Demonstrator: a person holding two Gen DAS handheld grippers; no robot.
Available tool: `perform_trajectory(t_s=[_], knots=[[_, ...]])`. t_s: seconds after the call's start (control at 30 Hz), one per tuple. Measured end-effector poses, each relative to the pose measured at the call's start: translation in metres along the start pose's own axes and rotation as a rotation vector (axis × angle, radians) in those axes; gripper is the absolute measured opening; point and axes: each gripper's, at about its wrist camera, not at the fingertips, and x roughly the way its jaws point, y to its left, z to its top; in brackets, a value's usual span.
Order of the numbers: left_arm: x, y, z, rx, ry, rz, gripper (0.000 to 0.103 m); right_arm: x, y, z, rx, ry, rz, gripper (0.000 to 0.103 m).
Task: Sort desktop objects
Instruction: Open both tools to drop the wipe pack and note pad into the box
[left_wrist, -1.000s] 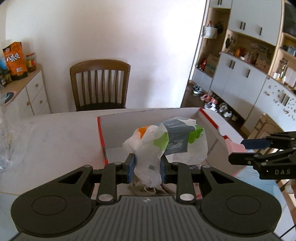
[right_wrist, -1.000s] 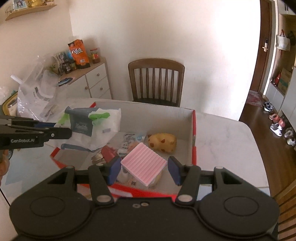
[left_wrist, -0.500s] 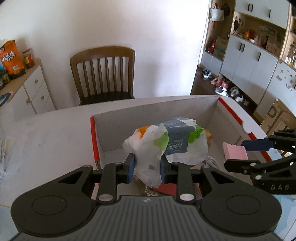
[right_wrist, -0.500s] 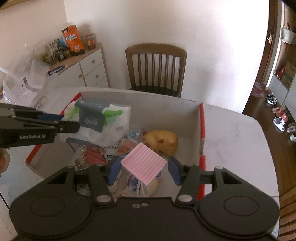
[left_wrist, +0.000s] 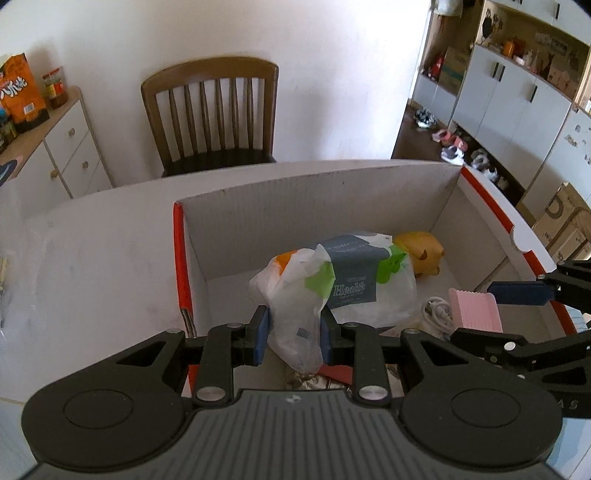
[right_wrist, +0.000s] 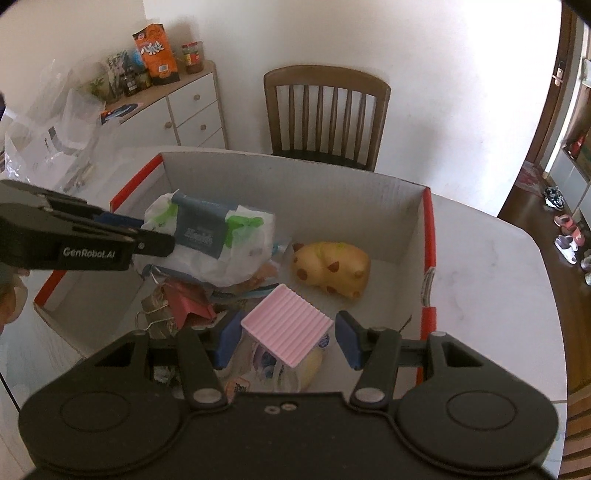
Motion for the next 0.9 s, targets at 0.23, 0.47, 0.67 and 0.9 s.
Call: perform_trajectory(t_s=[0.23, 0.47, 0.67, 0.9], knots=[[0.003, 0.004, 0.006, -0.017, 0.052, -0.018, 0.028, 0.005, 0.001, -0.001, -0.015, 0.026, 0.003, 0.056], [-0.006, 0.002, 0.002, -0.026, 0.036, -0.002, 0.068, -0.002, 0.002, -0.002, -0.016, 0.01, 0.003, 0.071], [-0.025, 0.001, 0.0, -0.029, -0.021, -0.017, 0.068, -0.013, 0.003, -0.003, -0.015, -0.006, -0.001, 0.075], [-0.051, 0.0, -0.004, -0.02, -0.107, -0.013, 0.069, -0.03, 0.005, -0.003, -0.013, -0.032, -0.011, 0.077]])
